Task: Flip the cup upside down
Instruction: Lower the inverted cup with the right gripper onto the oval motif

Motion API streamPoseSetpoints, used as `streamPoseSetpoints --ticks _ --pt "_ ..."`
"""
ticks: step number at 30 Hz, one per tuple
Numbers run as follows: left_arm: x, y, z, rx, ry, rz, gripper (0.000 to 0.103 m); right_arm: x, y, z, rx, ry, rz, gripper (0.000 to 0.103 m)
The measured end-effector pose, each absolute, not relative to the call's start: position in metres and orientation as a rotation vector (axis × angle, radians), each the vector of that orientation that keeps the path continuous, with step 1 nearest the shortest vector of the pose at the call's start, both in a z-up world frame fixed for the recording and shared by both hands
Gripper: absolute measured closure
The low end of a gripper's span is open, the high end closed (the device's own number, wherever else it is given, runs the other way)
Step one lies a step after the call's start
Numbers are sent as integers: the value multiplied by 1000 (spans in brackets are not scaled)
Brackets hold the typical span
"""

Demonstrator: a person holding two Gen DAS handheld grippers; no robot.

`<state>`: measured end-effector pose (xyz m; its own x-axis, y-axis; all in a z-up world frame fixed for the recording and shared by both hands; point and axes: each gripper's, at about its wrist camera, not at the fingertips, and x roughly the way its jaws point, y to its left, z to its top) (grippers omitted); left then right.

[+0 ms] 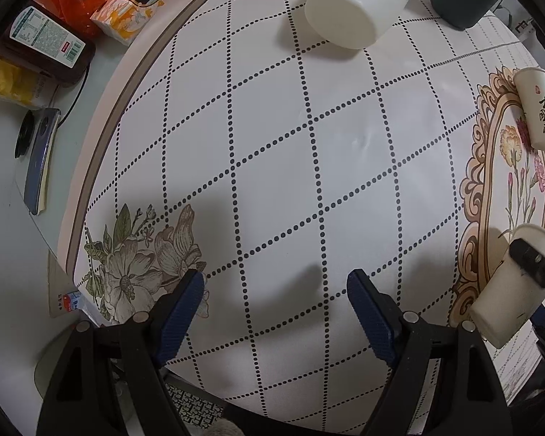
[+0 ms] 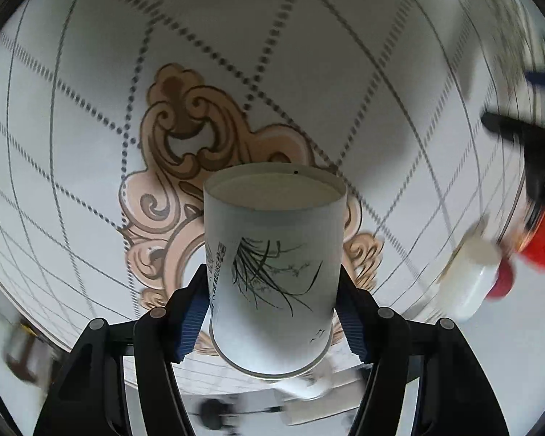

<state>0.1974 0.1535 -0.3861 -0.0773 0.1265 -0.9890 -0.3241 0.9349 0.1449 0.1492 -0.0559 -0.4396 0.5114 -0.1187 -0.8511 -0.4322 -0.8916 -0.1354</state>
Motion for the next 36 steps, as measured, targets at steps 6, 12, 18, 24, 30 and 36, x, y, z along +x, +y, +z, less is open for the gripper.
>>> streamPoseSetpoints --ticks 6,12,18,24,30,36 --pt "202 149 -379 -125 1595 358 23 184 -32 -429 -2113 863 1182 37" --pt "207 137 -374 -76 1584 329 23 224 -28 -419 -1714 1208 992 37" --pt "208 120 -370 -30 1576 297 23 251 -47 -416 -1341 1445 803 37" --pt "208 106 -370 3 1576 274 23 267 -71 -417 -1023 1602 641 37" --pt "216 87 -365 25 1575 253 23 291 -97 -416 -712 1726 472 37" --pt "217 74 -361 34 1573 248 23 294 -113 -426 -564 1891 429 36"
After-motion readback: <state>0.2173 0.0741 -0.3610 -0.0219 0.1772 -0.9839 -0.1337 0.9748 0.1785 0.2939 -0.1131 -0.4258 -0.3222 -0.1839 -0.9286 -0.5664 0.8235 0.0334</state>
